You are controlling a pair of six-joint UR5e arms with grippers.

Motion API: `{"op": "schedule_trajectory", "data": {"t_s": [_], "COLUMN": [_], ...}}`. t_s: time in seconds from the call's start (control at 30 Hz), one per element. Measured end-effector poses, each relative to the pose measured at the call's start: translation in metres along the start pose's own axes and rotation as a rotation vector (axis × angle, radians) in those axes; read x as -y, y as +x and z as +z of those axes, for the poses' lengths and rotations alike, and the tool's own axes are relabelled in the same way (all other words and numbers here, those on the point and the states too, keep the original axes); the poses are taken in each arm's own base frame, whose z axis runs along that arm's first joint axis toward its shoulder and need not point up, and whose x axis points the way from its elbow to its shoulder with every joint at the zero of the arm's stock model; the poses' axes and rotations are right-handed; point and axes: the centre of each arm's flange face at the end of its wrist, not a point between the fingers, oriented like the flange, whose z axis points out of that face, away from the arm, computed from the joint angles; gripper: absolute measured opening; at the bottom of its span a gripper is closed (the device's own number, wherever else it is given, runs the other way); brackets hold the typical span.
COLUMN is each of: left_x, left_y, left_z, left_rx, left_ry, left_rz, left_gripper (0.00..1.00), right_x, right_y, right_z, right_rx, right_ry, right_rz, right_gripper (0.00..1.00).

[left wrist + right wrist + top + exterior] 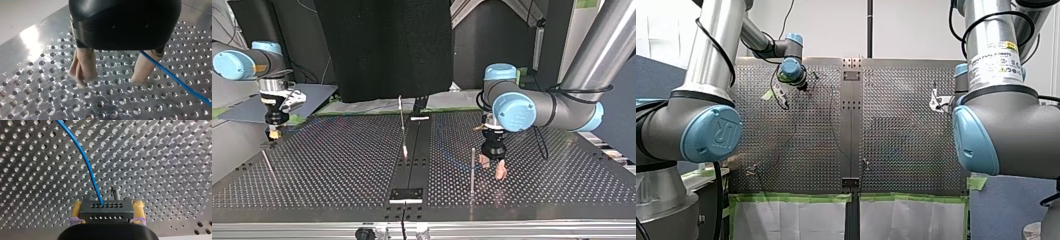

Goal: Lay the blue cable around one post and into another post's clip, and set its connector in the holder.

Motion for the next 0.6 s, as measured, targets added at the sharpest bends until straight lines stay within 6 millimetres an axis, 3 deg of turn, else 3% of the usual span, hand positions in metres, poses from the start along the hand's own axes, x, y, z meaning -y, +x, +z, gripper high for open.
{"op": "schedule_trajectory", "data": {"t_s": [0.4,0.6], "left_x": [0.007,0.011], "left_y": [0.008,0.012], "left_z": [-0.004,-0.007], "left_rx": [-0.023,-0.033], "left_ry": [0.025,0.039], "left_rz": [0.019,0.018], "left_gripper": [1.00,1.00], "right_x": [0.007,-0.001], "right_y": [0.003,0.016], "right_z": [0.002,0.009], "right_rx": [-0.015,-0.011], "right_ry": [-0.038,-0.053], "right_rz": [-0.001,-0.020], "right_gripper": [0.22,0.22]}}
